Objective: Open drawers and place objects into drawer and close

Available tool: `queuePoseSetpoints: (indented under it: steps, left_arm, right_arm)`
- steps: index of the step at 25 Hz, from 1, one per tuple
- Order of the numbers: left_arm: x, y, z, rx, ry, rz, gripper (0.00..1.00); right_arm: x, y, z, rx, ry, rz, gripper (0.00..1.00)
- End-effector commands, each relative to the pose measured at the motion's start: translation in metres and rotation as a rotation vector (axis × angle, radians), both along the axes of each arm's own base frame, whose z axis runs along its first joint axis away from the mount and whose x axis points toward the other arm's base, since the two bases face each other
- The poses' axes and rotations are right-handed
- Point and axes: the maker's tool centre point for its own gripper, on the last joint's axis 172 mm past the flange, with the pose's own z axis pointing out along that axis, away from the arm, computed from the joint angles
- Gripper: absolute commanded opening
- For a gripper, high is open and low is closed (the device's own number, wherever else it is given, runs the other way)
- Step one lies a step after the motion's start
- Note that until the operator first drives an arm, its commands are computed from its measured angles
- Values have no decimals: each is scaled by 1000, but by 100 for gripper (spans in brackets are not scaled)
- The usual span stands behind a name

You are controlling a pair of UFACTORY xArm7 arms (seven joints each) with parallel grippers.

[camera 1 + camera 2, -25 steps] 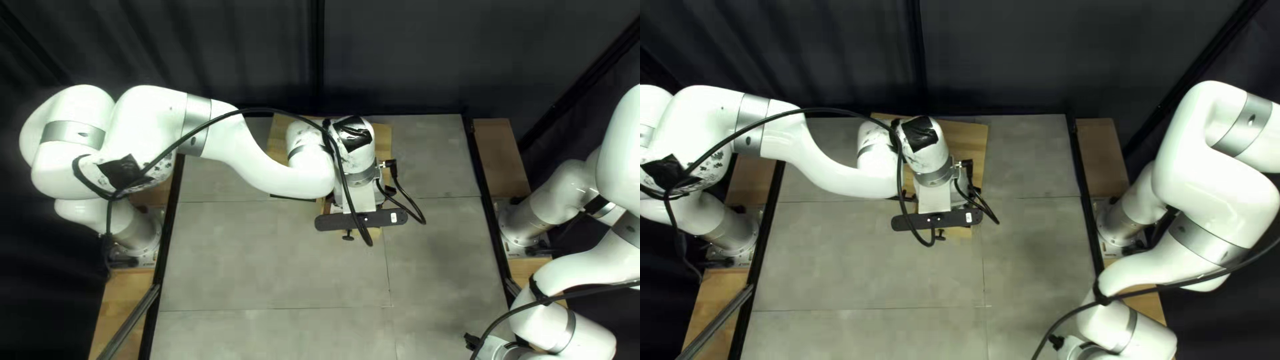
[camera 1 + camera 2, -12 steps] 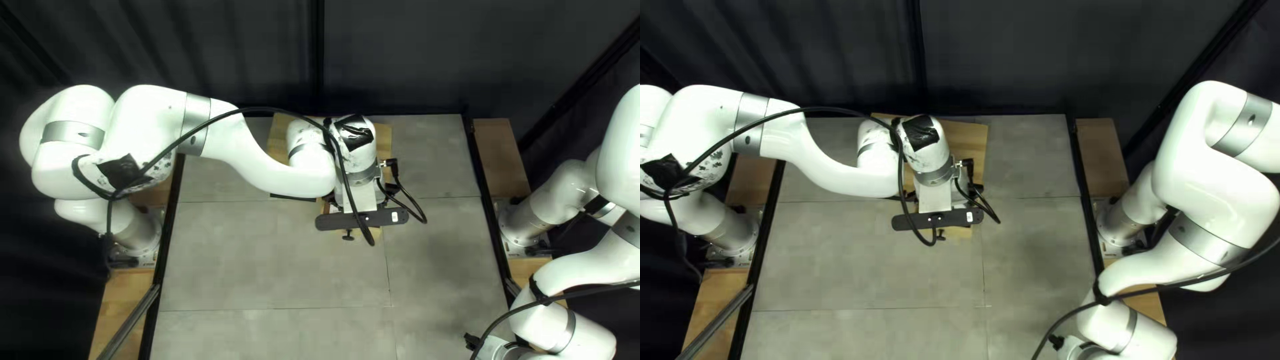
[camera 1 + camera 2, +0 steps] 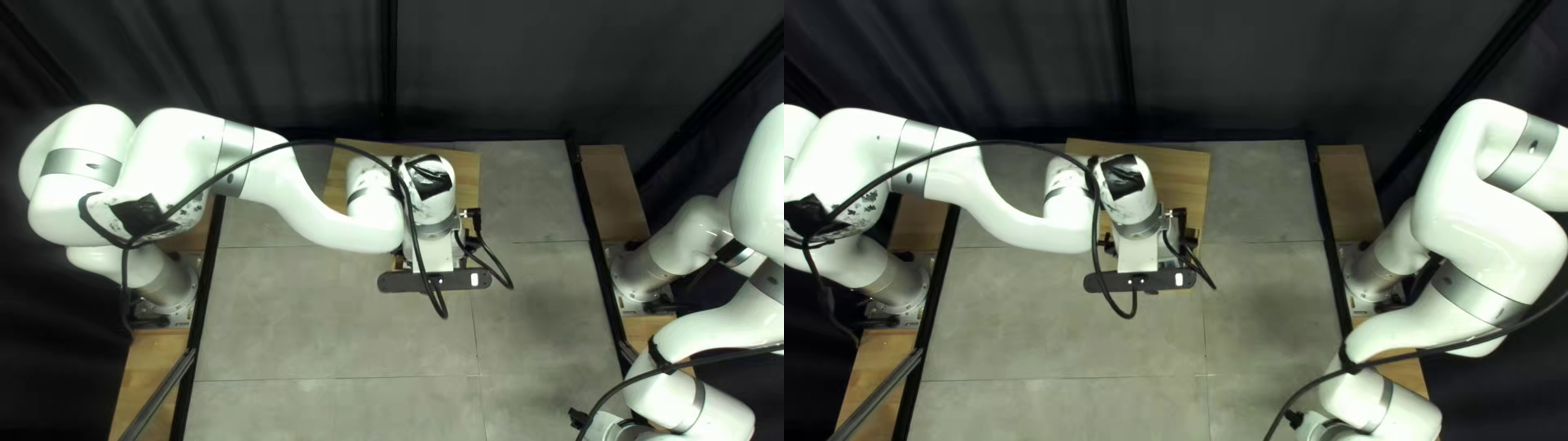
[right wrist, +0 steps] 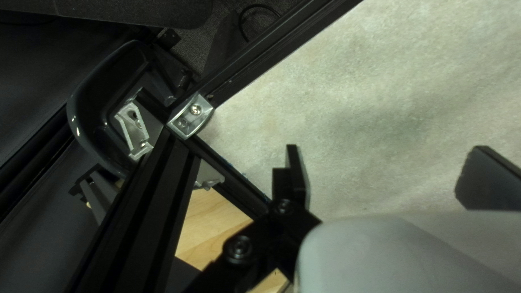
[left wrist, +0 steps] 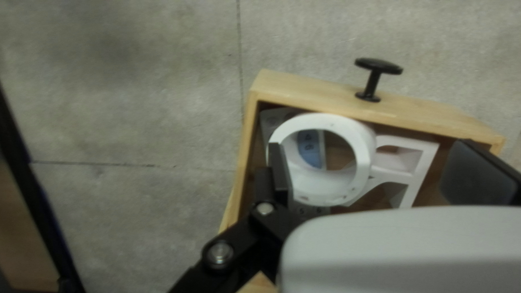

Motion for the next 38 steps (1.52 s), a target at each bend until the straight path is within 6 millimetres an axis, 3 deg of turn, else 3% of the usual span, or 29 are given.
queuePoseSetpoints:
  steps: [1, 2, 3, 5, 17, 21, 23, 29, 31, 32, 33, 38]
  left_arm:
    - [-4, 4, -2, 9, 59, 18, 53]
    - [-5, 5, -2, 11, 67, 22, 41]
    - [-5, 6, -2, 15, 78, 29, 38]
    - [-6, 9, -2, 22, 98, 43, 13]
    - [-8, 10, 2, 31, 138, 68, 9]
    - [-6, 12, 21, 46, 120, 66, 6]
    - [-6, 14, 33, 54, 105, 67, 0]
    - [-8, 15, 50, 73, 80, 71, 0]
    - [-9, 16, 46, 74, 84, 78, 23]
    - [-9, 16, 45, 74, 84, 79, 87]
    - [-10, 18, 42, 73, 85, 89, 100]
    - [-10, 10, 38, 71, 91, 153, 100]
  right_arm:
    - [0, 0, 0, 0, 0, 0, 100]
    - [0, 0, 0, 0, 0, 0, 100]
    - [0, 0, 0, 0, 0, 0, 100]
    - [0, 0, 0, 0, 0, 0, 100]
    - [0, 0, 0, 0, 0, 0, 100]
    - [0, 0, 0, 0, 0, 0, 100]
    - [0, 0, 0, 0, 0, 0, 100]
    - [0, 0, 0, 0, 0, 0, 100]
    - [0, 0, 0, 0, 0, 0, 100]
    - [0, 0, 0, 0, 0, 0, 100]
    - [0, 0, 0, 0, 0, 0, 100]
    - [0, 0, 0, 0, 0, 0, 100]
